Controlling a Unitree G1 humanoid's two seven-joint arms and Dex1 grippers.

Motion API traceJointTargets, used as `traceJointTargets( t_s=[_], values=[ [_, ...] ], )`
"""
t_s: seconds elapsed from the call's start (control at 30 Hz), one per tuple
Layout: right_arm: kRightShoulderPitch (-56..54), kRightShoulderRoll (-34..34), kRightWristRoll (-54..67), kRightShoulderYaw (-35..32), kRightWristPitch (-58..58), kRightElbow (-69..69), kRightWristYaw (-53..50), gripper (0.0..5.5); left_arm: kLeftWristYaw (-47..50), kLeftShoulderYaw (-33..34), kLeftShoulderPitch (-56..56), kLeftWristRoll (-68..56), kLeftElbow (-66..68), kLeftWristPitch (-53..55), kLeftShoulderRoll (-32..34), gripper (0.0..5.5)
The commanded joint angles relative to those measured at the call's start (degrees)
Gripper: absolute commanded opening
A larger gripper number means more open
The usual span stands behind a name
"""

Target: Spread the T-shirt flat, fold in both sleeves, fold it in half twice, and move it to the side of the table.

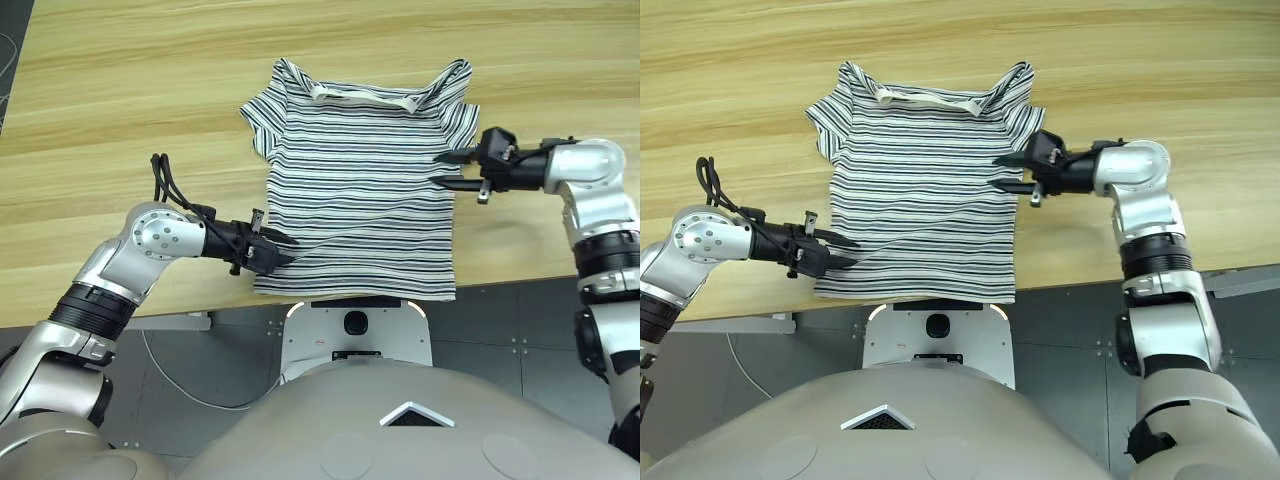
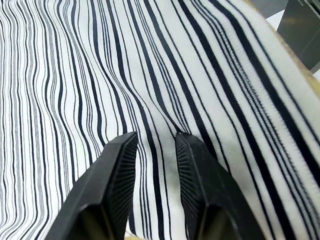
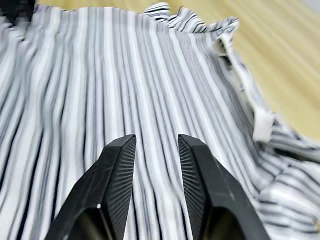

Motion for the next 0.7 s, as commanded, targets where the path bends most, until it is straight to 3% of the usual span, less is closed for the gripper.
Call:
traceJointTargets(
  t_s=[0.03,0.3,0.53,0.7],
  values=[
    [-4.4,3.7,-3.7,1.2,-3.7,4.7,-4.1,1.54,-7.0,-5.4,5.7,6.1,1.1,3.5,3.2,1.45],
    [-8.6,8.5,-10.1,3.7,-10.4,12.9,-11.5,1.54,-10.7,-7.1,10.3,2.2,-4.4,5.3,4.5,1.45],
    [-10.8,11.4,-13.2,4.9,-13.2,18.3,-14.8,1.54,-11.2,-1.8,3.0,-3.7,-8.2,8.7,2.4,1.45],
    [-14.2,14.4,-16.5,5.5,-12.4,23.5,-21.8,1.54,-9.3,0.8,-2.7,-4.9,-8.4,11.3,-3.6,1.45]
  ],
)
